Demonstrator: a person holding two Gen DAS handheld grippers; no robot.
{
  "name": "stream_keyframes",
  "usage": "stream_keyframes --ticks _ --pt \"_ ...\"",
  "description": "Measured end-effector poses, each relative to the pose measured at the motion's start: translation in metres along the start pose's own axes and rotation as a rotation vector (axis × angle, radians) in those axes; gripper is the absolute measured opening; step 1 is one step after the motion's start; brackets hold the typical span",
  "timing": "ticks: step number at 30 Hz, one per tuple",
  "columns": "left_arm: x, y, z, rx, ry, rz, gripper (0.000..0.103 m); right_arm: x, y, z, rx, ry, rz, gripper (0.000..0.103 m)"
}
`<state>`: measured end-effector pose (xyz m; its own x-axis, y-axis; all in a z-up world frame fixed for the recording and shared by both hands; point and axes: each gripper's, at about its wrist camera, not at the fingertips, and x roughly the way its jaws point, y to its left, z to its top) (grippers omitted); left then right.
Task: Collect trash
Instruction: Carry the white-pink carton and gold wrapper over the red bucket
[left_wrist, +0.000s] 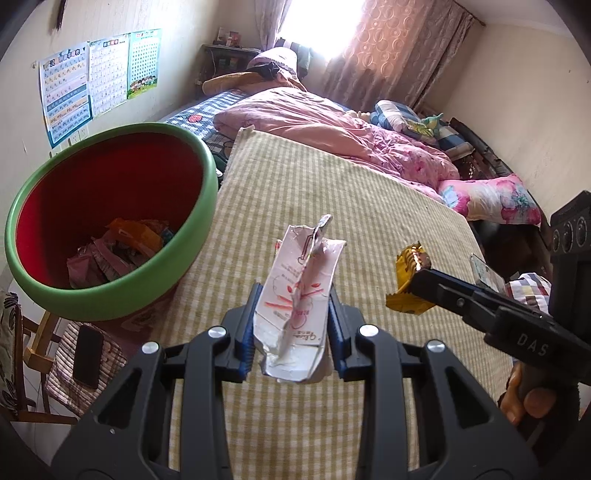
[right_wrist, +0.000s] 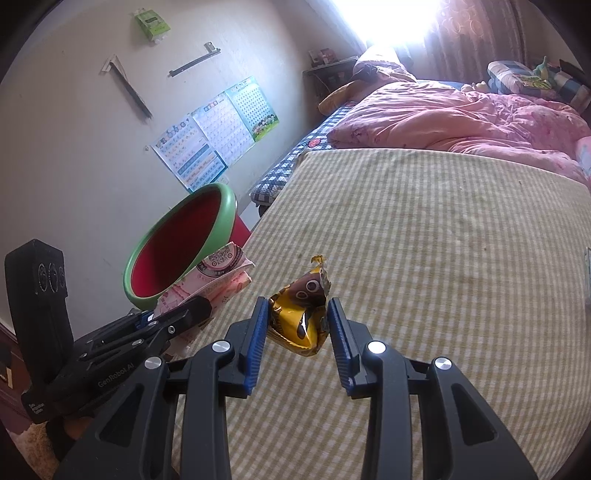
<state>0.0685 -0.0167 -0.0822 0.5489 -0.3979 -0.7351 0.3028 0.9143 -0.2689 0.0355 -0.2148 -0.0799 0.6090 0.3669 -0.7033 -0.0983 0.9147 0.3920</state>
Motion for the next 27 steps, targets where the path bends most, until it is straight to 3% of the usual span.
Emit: stream_keyframes --ticks 27 --pt "-0.01 0.035 0.017 0.001 -0.024 0.002 0.031 0.032 0.036 0.01 -0.014 0.02 0.007 0.034"
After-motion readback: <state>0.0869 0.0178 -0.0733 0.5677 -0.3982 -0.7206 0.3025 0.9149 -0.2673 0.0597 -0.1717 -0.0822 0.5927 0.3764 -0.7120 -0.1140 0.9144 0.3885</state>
